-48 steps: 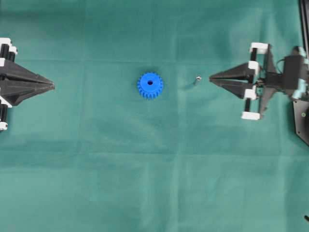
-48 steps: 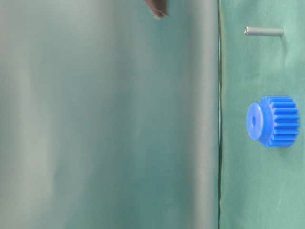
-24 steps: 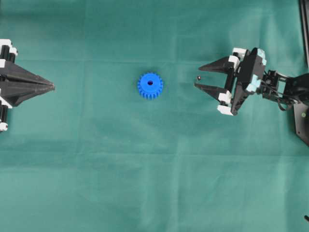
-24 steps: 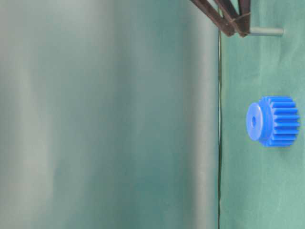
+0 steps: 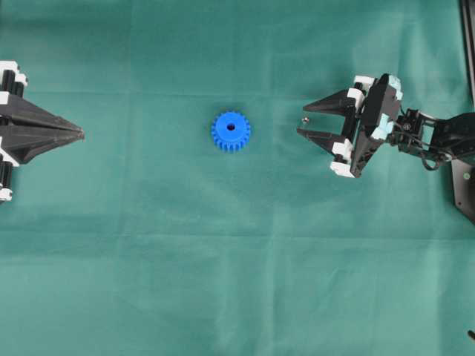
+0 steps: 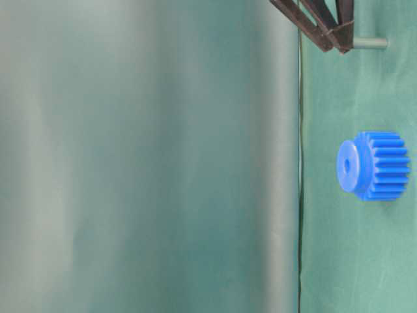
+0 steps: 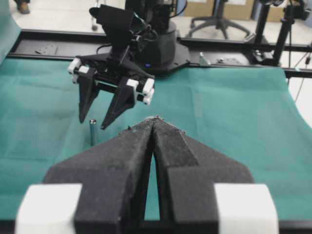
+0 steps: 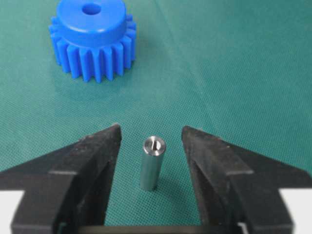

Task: Insert the shaft placed at a random location into the center hole of the small gear at another random location.
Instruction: 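Lower the right gripper over the shaft and close to grasp it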

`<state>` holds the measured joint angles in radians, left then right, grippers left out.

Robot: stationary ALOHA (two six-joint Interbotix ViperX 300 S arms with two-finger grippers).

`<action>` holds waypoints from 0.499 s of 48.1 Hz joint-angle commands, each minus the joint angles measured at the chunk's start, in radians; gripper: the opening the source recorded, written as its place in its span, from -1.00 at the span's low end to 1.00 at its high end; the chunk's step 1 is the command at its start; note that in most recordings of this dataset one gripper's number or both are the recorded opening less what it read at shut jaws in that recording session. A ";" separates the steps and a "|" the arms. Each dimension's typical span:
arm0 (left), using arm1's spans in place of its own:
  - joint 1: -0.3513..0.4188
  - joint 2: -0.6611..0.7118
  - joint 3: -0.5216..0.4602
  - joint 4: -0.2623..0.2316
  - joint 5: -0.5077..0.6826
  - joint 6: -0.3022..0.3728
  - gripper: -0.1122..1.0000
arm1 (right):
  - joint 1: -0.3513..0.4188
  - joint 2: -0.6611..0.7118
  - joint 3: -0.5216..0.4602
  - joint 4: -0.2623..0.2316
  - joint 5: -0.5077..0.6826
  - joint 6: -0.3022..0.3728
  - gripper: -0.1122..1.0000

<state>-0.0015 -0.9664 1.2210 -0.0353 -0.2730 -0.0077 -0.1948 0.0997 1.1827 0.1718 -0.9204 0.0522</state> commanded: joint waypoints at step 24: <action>-0.002 0.003 -0.005 -0.002 -0.005 -0.002 -0.81 | -0.002 0.008 -0.020 -0.003 -0.014 0.015 -0.51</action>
<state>-0.0015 -0.9664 1.2272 -0.0337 -0.2730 -0.0077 -0.1948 0.1135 1.1750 0.1703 -0.9250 0.0629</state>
